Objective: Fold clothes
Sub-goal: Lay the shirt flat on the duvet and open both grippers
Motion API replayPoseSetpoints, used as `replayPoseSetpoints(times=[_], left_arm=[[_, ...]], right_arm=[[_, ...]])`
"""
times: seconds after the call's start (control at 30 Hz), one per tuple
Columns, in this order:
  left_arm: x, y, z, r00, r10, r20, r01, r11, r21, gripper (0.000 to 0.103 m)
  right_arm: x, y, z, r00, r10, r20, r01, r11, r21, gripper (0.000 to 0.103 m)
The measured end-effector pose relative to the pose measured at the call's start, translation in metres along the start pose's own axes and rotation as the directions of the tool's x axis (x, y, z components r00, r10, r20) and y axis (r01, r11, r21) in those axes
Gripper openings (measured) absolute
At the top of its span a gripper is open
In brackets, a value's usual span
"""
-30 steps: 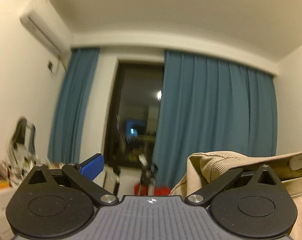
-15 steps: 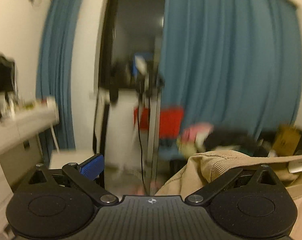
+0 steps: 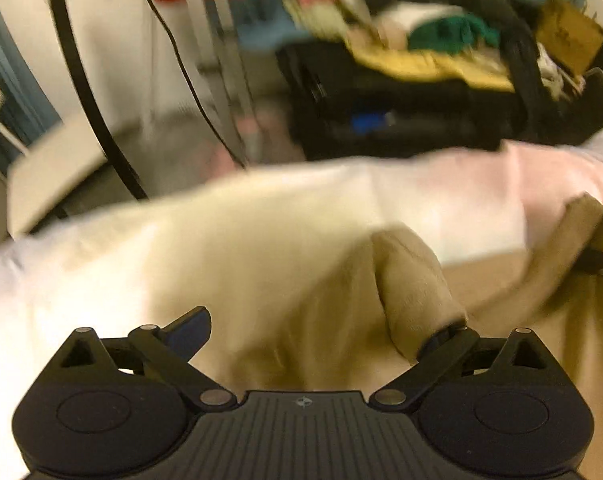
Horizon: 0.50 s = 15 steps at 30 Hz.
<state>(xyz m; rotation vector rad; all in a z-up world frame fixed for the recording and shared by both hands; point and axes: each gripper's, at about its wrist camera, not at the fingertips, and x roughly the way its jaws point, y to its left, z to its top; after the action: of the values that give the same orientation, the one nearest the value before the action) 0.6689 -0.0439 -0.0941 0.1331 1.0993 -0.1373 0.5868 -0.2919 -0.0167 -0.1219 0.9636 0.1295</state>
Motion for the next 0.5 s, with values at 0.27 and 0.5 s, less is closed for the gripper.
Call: replayPoseSetpoints(times=[0.27,0.5], left_arm=[[-0.082,-0.003,-0.041,0.973,-0.034,0.228,0.044,0.998,-0.041,0.103],[-0.188,-0.014,-0.163,0.882,-0.011,0.47,0.042,0.998,-0.055,0.103]], right_arm=[[-0.072,0.018,-0.036,0.97,0.094,0.222,-0.124,0.985,0.124,0.071],[-0.162,0.056,-0.127,0.897,-0.002,0.442,-0.087,0.979,0.183,0.071]])
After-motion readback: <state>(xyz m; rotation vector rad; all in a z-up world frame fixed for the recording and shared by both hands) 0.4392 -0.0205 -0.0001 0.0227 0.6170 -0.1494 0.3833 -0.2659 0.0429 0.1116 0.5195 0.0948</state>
